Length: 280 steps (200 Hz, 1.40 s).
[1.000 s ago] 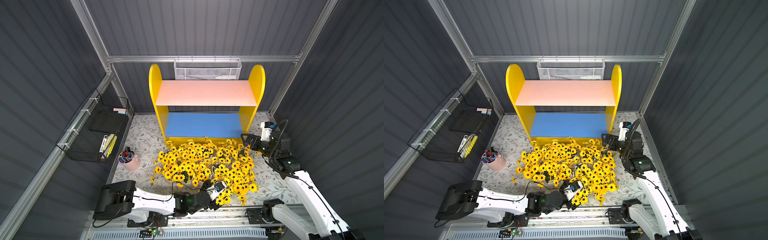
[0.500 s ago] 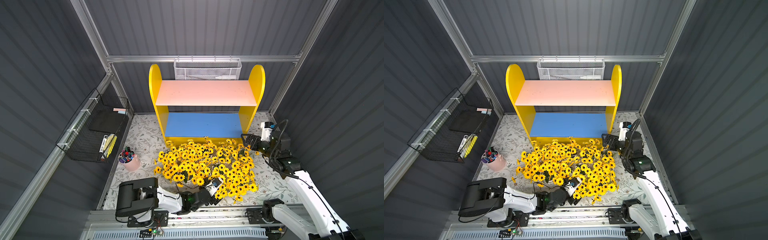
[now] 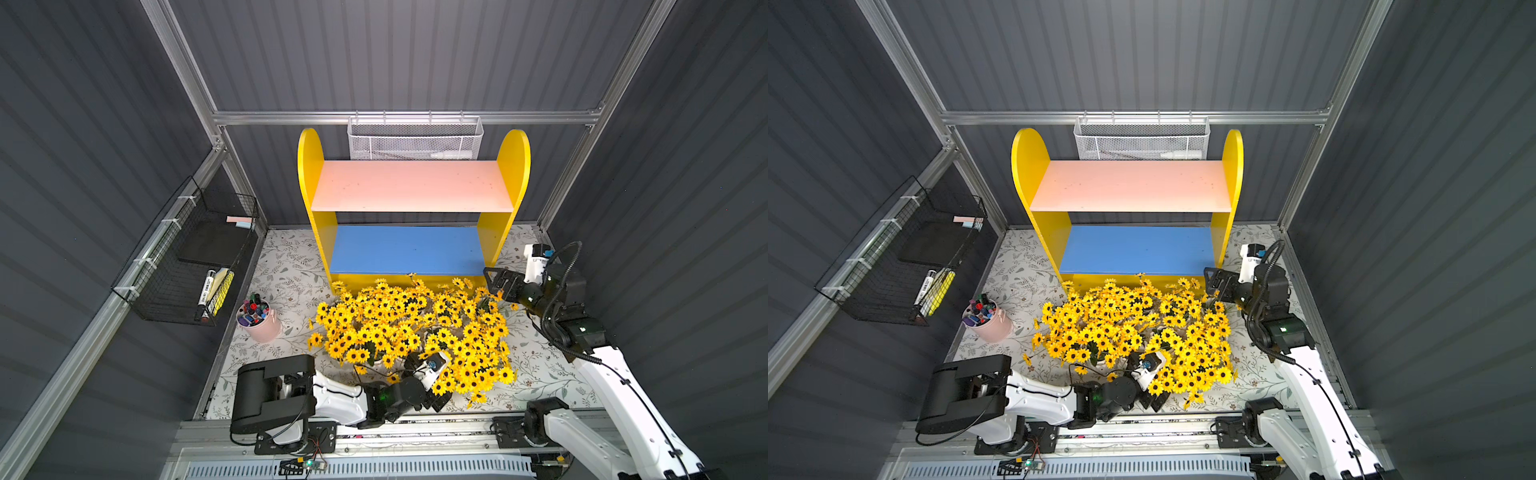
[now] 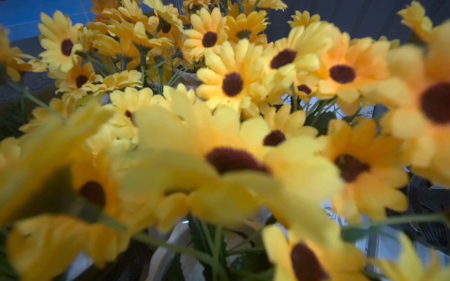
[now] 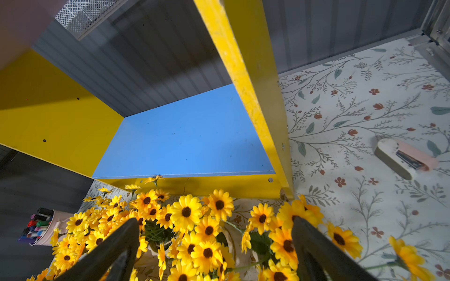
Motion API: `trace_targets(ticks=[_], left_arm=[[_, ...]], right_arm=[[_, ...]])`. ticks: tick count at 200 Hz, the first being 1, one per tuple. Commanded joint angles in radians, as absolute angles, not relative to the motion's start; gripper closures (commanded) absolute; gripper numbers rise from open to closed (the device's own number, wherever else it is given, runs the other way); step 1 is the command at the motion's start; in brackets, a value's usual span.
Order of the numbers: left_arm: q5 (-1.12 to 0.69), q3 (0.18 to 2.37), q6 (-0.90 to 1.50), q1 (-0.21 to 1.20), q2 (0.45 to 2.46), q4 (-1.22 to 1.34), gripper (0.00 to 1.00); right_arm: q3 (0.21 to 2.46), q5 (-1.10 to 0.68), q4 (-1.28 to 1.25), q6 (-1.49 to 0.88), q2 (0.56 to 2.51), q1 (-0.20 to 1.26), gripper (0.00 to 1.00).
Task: Take the sunflower pots off the shelves
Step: Place the sunflower pot at the center of the board, then reset both arms
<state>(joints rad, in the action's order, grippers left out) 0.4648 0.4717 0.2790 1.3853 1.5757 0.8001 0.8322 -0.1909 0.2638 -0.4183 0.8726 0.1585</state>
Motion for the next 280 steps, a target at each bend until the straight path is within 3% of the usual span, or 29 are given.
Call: trace_targets(ticks=[1, 56, 115, 177, 198, 211, 234, 263, 280], left_arm=[[0.469, 0.518, 0.305, 1.382, 1.513, 0.714, 0.01], [0.419, 0.580, 0.293, 1.384, 1.383, 0.409, 0.01], [0.523, 0.668, 0.279, 1.387, 1.152, -0.022, 0.01], [0.634, 1.004, 0.149, 1.388, 1.042, -0.494, 0.01], [0.604, 1.146, -0.018, 1.388, 1.028, -0.530, 0.01], [0.757, 1.190, -0.035, 1.388, 1.020, -0.500, 0.01], [0.838, 1.211, -0.264, 1.384, 1.010, -0.429, 0.01], [0.688, 1.192, -0.278, 1.161, 0.946, -0.418, 0.01], [0.593, 1.179, -0.291, 1.023, 0.930, -0.409, 0.01]], right_arm=[[0.813, -0.201, 0.279, -0.414, 0.849, 0.156, 0.01], [0.807, -0.213, 0.291, -0.418, 0.835, 0.155, 0.01], [0.824, -0.225, 0.322, -0.414, 0.834, 0.154, 0.01], [0.893, -0.261, 0.332, -0.377, 0.800, 0.155, 0.01], [0.952, -0.252, 0.386, -0.378, 0.779, 0.160, 0.01], [0.928, -0.187, 0.325, -0.430, 0.762, 0.160, 0.01], [0.900, -0.086, 0.295, -0.396, 0.717, 0.160, 0.01], [0.718, -0.014, 0.022, -0.244, 0.655, 0.155, 0.01], [0.683, -0.003, 0.001, -0.235, 0.660, 0.118, 0.01]])
